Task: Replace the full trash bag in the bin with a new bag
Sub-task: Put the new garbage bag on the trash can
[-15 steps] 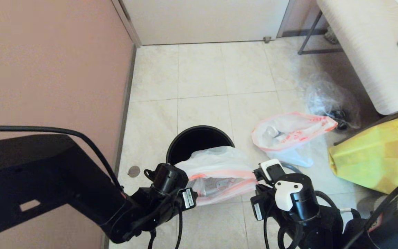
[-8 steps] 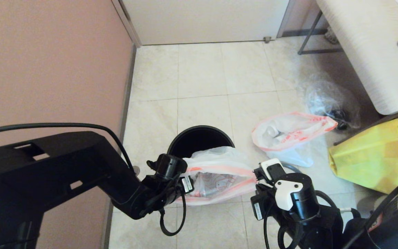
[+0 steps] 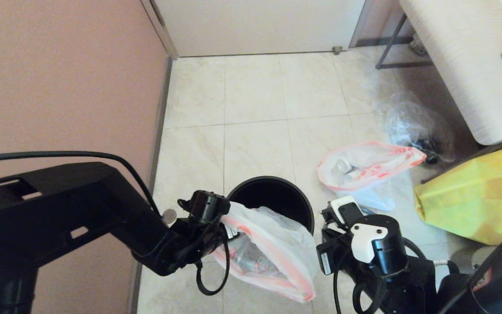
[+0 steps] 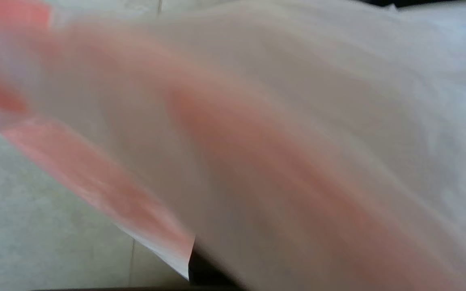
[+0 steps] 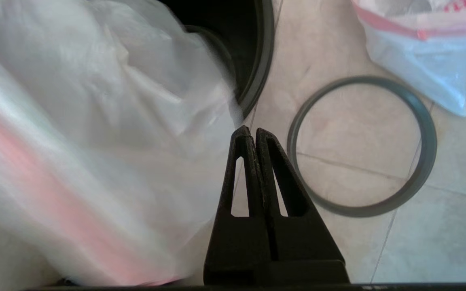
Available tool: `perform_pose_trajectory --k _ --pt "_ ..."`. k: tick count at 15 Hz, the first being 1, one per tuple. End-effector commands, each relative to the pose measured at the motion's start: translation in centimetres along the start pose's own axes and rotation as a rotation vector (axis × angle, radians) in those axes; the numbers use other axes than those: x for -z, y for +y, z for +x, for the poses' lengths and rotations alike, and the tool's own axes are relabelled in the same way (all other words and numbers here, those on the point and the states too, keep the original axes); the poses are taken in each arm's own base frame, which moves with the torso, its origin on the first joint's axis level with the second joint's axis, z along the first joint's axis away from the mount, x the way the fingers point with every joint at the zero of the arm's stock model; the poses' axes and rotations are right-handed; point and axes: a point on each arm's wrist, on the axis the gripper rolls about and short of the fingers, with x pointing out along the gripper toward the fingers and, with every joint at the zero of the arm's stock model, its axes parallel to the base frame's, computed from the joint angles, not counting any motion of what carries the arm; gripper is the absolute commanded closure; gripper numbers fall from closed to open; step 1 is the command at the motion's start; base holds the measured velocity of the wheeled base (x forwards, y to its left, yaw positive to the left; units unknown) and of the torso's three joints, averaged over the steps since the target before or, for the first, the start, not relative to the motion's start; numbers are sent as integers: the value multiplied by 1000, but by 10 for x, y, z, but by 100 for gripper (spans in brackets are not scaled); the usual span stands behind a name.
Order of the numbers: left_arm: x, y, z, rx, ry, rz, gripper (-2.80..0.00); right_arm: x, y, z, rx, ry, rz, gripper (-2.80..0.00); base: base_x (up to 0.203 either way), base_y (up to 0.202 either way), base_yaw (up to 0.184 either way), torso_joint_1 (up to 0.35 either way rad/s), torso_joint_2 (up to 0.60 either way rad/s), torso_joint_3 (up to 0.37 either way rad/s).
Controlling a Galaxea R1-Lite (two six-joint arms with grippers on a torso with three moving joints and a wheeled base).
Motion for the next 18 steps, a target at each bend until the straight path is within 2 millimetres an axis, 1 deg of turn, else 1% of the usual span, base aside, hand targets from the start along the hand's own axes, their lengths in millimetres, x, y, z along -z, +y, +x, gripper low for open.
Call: perform_pose_trajectory --k 1,3,5,7,8,11,12,14,16,18 --pt "-12 2 -11 17 -42 -28 0 -2 2 -1 -5 -11 2 0 0 0 0 0 0 0" --pt "-20 13 -9 -6 -57 -53 0 -7 3 -1 -17 -26 7 0 0 0 0 0 0 0" --pt "-17 23 -7 -34 -42 -62 0 -10 6 0 -33 -36 -10 0 0 0 0 0 0 0" --pt "-14 35 5 -54 -53 -79 0 -7 23 -2 -95 -36 -34 0 0 0 0 0 0 0" --pt "-15 39 10 -48 -69 -88 0 -3 30 -2 -116 -25 -49 0 0 0 0 0 0 0" --pt "-16 44 15 -28 -56 -98 0 17 49 3 -164 29 -102 0 0 0 0 0 0 0" --pt "-17 49 21 -33 -57 -106 0 26 56 4 -179 49 -124 0 0 0 0 0 0 0" --pt "-17 52 28 -15 -71 -95 0 38 68 3 -210 75 -153 0 0 0 0 0 0 0" --pt "-19 52 27 -5 -78 -93 0 50 78 5 -227 103 -179 0 0 0 0 0 0 0" --pt "-18 52 27 -6 -76 -92 0 62 94 8 -254 118 -209 0 0 0 0 0 0 0"
